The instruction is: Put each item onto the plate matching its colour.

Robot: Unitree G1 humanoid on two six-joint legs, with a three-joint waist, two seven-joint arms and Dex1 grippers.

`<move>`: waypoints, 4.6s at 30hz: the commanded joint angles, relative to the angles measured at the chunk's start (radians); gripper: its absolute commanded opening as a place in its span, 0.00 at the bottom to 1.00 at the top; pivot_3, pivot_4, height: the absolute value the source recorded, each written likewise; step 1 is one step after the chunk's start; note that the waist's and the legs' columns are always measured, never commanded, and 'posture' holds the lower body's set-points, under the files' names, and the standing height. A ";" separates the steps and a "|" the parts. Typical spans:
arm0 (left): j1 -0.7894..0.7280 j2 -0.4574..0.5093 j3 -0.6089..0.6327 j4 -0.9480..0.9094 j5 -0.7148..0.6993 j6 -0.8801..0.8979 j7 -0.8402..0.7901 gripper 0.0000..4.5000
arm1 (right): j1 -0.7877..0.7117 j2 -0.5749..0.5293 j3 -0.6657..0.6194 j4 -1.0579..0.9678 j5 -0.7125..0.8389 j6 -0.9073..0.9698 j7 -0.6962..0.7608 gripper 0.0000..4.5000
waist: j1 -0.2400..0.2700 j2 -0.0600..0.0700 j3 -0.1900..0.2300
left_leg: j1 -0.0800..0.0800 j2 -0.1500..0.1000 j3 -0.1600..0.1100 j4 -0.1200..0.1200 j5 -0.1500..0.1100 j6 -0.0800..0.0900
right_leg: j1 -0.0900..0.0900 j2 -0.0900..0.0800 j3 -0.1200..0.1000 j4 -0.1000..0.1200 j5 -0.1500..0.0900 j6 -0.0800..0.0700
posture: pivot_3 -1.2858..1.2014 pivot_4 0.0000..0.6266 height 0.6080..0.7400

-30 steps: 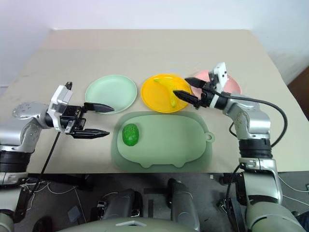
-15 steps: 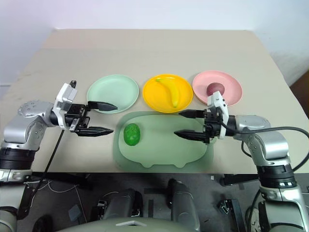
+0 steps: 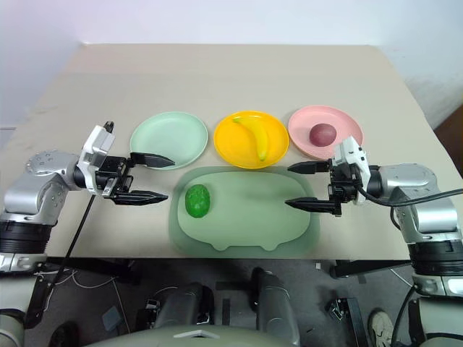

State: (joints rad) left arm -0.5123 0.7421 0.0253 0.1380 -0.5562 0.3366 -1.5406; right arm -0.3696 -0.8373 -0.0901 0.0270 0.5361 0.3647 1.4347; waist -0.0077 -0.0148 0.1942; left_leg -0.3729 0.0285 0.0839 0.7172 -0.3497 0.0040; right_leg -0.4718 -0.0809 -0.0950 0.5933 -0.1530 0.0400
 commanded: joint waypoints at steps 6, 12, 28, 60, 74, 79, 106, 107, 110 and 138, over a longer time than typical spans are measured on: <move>-0.007 -0.007 0.013 -0.023 -0.002 -0.017 0.017 1.00 | -0.029 0.044 0.010 -0.024 0.019 -0.004 -0.004 0.99 | 0.003 0.000 0.000 | 0.000 0.000 0.000 0.000 0.000 0.000 | 0.000 0.000 0.000 0.000 0.000 0.000 | 0.52 0.24 1.00; -0.013 -0.011 0.023 -0.009 0.008 -0.028 0.049 1.00 | -0.051 0.045 0.020 -0.025 0.033 0.007 0.009 0.99 | 0.002 0.000 0.000 | 0.000 0.000 0.000 0.001 0.000 0.000 | 0.000 0.000 0.000 0.000 0.000 0.000 | 0.52 0.24 1.00; 0.049 0.002 0.050 -0.097 -0.026 0.012 0.116 1.00 | -0.080 0.047 0.034 0.007 0.037 0.021 0.050 0.99 | 0.008 0.000 0.000 | 0.000 0.000 0.000 0.001 0.000 0.000 | 0.001 0.000 0.000 0.000 0.000 0.000 | 0.52 0.24 1.00; 0.293 -0.189 0.020 -0.622 0.057 0.304 0.869 1.00 | -0.118 0.059 0.032 0.045 0.037 0.045 0.039 0.99 | 0.021 0.000 0.000 | 0.003 0.000 -0.002 0.001 0.000 0.000 | 0.004 0.000 0.000 0.000 0.000 0.000 | 0.52 0.24 1.00; 0.335 -0.281 -0.035 -0.809 0.065 0.504 1.162 1.00 | -0.156 0.080 0.048 0.098 0.019 0.022 0.043 0.99 | 0.021 0.000 0.000 | 0.004 0.000 -0.002 0.001 0.000 0.000 | 0.005 0.000 0.000 0.000 0.000 0.000 | 0.52 0.24 1.00; 0.320 -0.292 -0.015 -0.803 -0.020 0.600 1.150 1.00 | -0.155 0.088 0.056 0.104 0.016 0.018 0.042 0.99 | 0.021 0.000 0.000 | 0.004 0.000 -0.002 0.001 0.000 0.000 | 0.005 0.000 0.000 0.000 0.000 0.000 | 0.52 0.24 1.00; 0.197 -0.331 0.090 -0.740 -0.301 1.051 1.248 1.00 | -0.145 0.092 0.050 0.092 0.020 0.008 0.008 0.99 | 0.021 0.000 0.000 | 0.005 -0.001 -0.003 0.001 0.003 -0.005 | 0.006 0.000 0.000 0.000 0.000 0.000 | 0.52 0.24 1.00; 0.197 -0.346 0.100 -0.733 -0.318 1.057 1.247 1.00 | -0.147 0.091 0.050 0.091 0.020 0.010 0.008 0.99 | 0.021 0.000 0.000 | 0.005 -0.001 -0.003 0.001 0.003 -0.005 | 0.006 0.000 0.000 0.000 0.000 0.000 | 0.52 0.24 1.00; 0.197 -0.352 0.097 -0.741 -0.323 1.062 1.251 0.87 | -0.155 0.090 0.051 0.093 0.017 0.009 0.004 1.00 | 0.021 0.000 0.000 | 0.005 -0.001 -0.003 0.001 0.003 -0.005 | 0.006 0.000 0.000 0.000 0.000 0.000 | 0.52 0.24 1.00; 0.189 -0.310 0.035 -0.724 -0.149 0.598 1.125 0.47 | -0.158 0.096 0.047 0.092 0.008 0.015 -0.016 1.00 | 0.022 -0.001 0.000 | 0.005 -0.001 -0.003 0.001 0.003 -0.005 | 0.006 0.000 0.000 0.000 0.000 0.000 | 0.52 0.24 1.00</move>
State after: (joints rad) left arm -0.3269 0.4460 0.0627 -0.5815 -0.7268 1.0272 -0.3929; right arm -0.5173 -0.7378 -0.0170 0.1392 0.5333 0.3866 1.4196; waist 0.0140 -0.0153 0.1939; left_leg -0.3680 0.0272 0.0809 0.7185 -0.3468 -0.0013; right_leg -0.4658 -0.0812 -0.0949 0.5931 -0.1530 0.0397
